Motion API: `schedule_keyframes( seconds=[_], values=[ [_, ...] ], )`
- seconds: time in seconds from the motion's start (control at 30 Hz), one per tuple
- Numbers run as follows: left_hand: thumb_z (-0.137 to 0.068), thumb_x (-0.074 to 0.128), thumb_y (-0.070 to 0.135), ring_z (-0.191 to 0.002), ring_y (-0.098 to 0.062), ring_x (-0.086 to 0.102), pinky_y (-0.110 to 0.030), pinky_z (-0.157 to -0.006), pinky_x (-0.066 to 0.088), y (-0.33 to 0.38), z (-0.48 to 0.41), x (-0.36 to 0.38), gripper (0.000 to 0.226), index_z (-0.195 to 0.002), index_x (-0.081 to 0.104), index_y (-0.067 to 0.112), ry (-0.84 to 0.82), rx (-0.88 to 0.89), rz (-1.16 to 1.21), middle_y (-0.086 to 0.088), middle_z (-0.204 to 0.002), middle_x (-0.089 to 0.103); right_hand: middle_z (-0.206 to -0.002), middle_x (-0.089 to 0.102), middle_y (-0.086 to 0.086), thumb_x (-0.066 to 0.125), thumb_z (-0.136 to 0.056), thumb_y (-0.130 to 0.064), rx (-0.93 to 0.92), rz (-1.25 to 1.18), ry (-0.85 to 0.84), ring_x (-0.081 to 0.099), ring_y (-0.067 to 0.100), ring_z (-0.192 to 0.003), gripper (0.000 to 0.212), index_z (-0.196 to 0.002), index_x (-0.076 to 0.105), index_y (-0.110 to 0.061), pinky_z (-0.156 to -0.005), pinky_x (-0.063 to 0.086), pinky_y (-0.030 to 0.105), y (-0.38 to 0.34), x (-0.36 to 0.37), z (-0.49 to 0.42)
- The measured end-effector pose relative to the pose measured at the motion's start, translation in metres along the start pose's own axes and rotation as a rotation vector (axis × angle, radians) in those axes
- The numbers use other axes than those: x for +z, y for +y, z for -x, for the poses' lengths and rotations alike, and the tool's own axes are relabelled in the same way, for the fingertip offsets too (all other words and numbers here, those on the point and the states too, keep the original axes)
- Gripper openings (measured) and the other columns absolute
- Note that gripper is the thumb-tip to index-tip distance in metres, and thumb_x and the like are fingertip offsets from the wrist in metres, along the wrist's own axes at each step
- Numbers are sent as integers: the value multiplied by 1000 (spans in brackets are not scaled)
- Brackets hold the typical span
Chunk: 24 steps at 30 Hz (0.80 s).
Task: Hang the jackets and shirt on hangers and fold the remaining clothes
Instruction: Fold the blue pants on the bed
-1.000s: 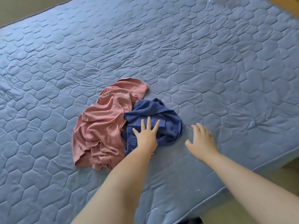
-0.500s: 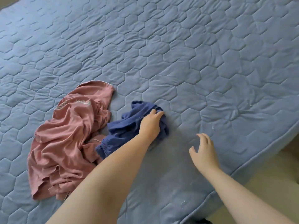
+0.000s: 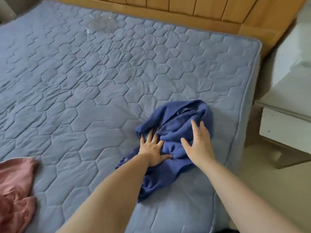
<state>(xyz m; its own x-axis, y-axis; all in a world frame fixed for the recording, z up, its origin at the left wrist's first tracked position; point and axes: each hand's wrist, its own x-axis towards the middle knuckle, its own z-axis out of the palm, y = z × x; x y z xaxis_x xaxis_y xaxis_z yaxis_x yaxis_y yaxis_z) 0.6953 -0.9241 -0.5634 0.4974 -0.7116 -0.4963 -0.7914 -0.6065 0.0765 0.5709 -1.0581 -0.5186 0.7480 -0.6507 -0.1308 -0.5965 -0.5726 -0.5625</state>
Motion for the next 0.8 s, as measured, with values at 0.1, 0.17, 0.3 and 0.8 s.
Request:
schedule_keyframes(
  seconds=[0.1, 0.17, 0.3, 0.8],
  values=[
    [-83, 37, 75, -144, -28, -22, -59, -114, -8, -1, -18, 4, 90, -153, 3, 28, 23, 62, 28, -4, -160, -13, -161, -3, 1, 50, -88, -58, 82, 238, -181, -1, 22, -147, 79, -152, 14, -28, -116, 8, 49, 20, 33, -1],
    [-83, 40, 73, -144, -28, -23, -60, -114, -6, -2, -19, 9, 90, -152, 2, 29, 1, 95, 41, -4, -159, -15, -160, -5, 1, 49, -86, -62, 93, 333, -186, -3, 22, -147, 84, -152, 13, -25, -116, 6, 49, 28, 47, 6],
    [-81, 44, 74, -142, -28, -27, -60, -113, -9, -13, -28, 5, 96, -151, -7, 33, -9, 156, 79, -3, -157, -24, -160, -3, 3, 46, -89, -59, 136, 332, -160, -3, 22, -147, 80, -152, 9, -26, -117, 9, 49, 23, 57, 14],
    [-87, 40, 69, -146, -16, -14, -40, -120, -4, -75, 73, 41, 94, -151, -11, 24, 1, 554, -100, 2, -160, -13, -161, -8, 5, 27, -100, -38, 148, 542, -223, -8, 21, -147, 62, -153, -2, -23, -118, 5, 45, 6, 74, 145]
  ],
)
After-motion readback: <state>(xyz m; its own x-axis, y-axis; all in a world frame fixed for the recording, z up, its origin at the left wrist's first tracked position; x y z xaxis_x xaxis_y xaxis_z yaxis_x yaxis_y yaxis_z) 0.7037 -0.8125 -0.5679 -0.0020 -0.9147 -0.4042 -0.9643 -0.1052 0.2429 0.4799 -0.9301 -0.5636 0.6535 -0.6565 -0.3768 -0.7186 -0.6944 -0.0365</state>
